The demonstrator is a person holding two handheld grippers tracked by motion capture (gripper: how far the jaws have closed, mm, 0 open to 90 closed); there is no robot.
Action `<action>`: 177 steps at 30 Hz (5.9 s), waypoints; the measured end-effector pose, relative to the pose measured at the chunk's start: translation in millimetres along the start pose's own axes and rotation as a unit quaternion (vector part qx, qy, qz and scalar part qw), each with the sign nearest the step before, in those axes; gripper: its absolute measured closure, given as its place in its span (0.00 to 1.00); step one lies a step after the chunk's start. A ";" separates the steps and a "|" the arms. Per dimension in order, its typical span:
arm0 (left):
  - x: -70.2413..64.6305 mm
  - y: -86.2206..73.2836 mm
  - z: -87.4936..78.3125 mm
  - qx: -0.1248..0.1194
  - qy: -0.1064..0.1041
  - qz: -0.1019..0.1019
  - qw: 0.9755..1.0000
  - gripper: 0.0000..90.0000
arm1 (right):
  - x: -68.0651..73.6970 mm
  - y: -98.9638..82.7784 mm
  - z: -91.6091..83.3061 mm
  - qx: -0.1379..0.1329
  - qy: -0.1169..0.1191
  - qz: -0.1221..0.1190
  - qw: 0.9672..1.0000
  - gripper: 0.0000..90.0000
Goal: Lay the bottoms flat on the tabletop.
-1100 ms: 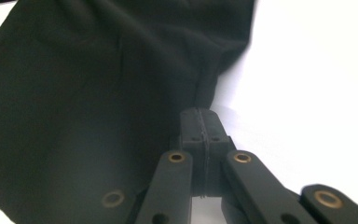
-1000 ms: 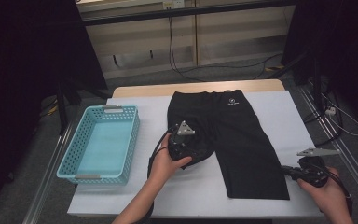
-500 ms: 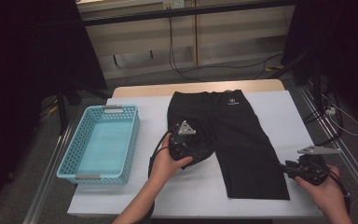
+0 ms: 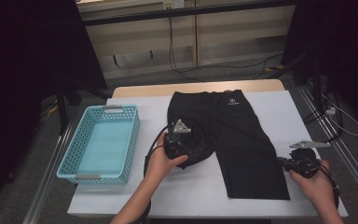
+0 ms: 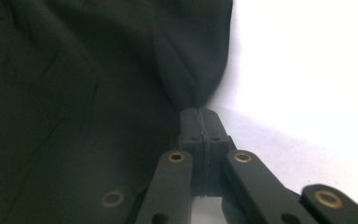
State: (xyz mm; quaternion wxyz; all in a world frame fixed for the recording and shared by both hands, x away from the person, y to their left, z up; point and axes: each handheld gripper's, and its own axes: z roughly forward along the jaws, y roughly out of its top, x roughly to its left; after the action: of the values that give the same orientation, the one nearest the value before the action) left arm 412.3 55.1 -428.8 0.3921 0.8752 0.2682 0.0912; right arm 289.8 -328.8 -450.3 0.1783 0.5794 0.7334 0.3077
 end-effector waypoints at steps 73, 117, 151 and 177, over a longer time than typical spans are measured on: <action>17.6 -19.0 -27.8 0.019 0.023 -0.025 0.999 0.15 | 64.9 23.1 29.2 -0.060 0.071 -0.065 0.994 0.76; 21.2 -14.0 -28.2 0.010 0.017 -0.031 0.999 0.15 | 105.6 16.8 26.0 -0.037 0.145 -0.144 0.978 0.80; 24.1 -14.6 -29.8 0.013 0.021 -0.035 0.999 0.15 | 84.1 21.6 24.6 -0.049 0.102 -0.115 0.987 0.56; 32.5 -32.8 -27.3 0.040 0.023 -0.040 0.998 0.37 | 83.5 26.3 30.7 -0.070 0.079 -0.101 0.989 0.31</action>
State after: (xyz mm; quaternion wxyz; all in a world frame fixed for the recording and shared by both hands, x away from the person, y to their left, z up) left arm 416.4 108.1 -436.2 0.3539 0.8764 0.3154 0.0852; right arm 306.1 -237.5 -448.0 0.1898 0.4620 0.7769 0.3834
